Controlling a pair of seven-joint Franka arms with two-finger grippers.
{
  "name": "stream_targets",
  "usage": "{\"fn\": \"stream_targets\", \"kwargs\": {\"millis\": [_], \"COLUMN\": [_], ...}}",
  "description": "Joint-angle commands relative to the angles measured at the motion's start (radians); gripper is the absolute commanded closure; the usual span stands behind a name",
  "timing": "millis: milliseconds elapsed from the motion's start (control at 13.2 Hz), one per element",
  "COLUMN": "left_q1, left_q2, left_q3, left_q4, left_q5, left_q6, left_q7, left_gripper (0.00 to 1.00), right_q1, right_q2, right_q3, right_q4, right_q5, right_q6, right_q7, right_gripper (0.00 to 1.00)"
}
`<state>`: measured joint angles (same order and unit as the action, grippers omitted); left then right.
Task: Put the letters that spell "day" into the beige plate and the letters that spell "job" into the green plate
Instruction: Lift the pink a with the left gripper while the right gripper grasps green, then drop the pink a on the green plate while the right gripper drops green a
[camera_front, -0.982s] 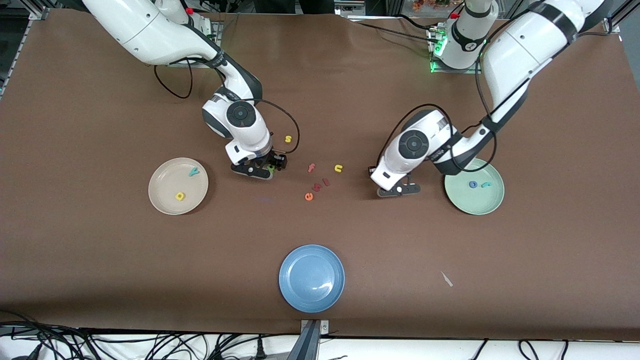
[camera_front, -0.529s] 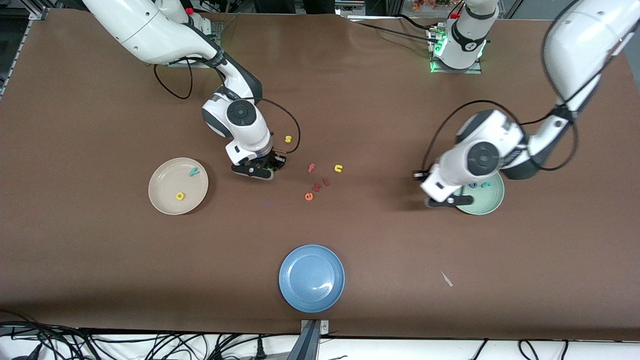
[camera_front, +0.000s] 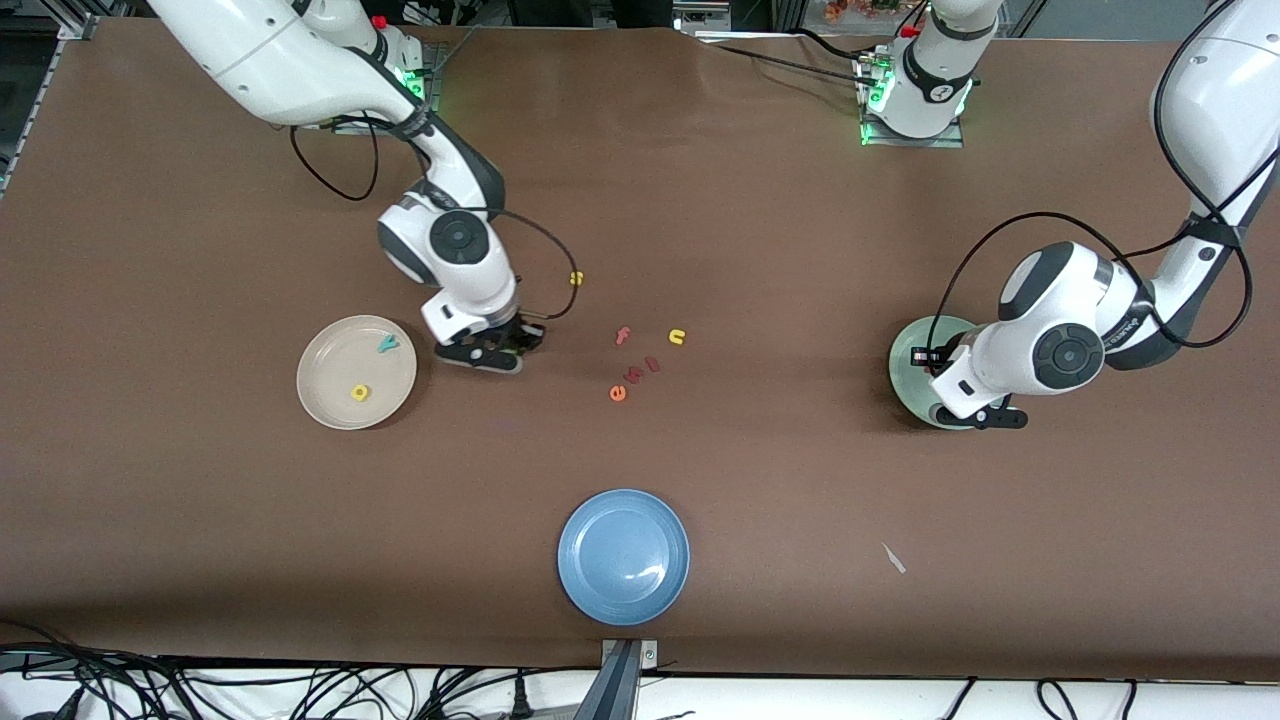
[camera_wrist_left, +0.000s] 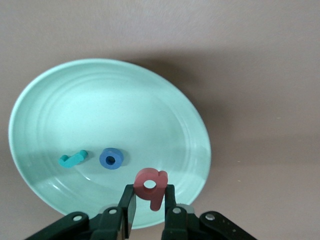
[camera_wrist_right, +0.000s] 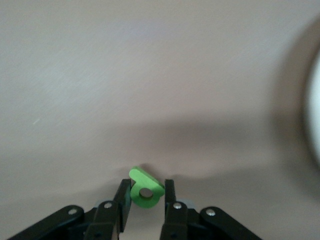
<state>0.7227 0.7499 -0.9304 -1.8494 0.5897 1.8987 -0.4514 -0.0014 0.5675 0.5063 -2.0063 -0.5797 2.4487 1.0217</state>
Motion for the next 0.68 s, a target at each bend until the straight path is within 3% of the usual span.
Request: {"fn": "stream_targets", "kwargs": {"millis": [0,227,453,529,604], "left_q1": [-0.009,-0.012,-0.115,-0.152,-0.187], "left_q2": [0.012,-0.023,-0.017,-0.015,-0.015], "left_q3": [0.010,-0.007,-0.033,-0.031,-0.030], "left_q4": [0.006,0.071,0.272,0.342,0.399], "left_q5": [0.030,0.010,0.001,-0.014,-0.027], "left_q6": [0.003,-0.045,-0.283,-0.346,-0.395], "left_q7": [0.022,0.049,0.049,0.049,0.048], "left_gripper": [0.00,0.00,0.00,0.00,0.00], "right_q1": [-0.104,-0.222,-0.292,-0.295,-0.296], "right_q2": [-0.121,-0.188,-0.198,-0.201,-0.202], "right_q3": [0.012,0.009,-0.008,-0.024,-0.040], "right_q4": [-0.048,-0.060,-0.081,-0.101,-0.123], "right_q5": [0.027,0.095,0.096,0.096,0.095], "right_q6": [-0.082,-0.144,-0.171,-0.169,-0.156], "right_q7": [-0.252,-0.580,-0.693,-0.695,-0.698], "right_gripper": [0.76,0.75,0.69,0.56,0.37]}}
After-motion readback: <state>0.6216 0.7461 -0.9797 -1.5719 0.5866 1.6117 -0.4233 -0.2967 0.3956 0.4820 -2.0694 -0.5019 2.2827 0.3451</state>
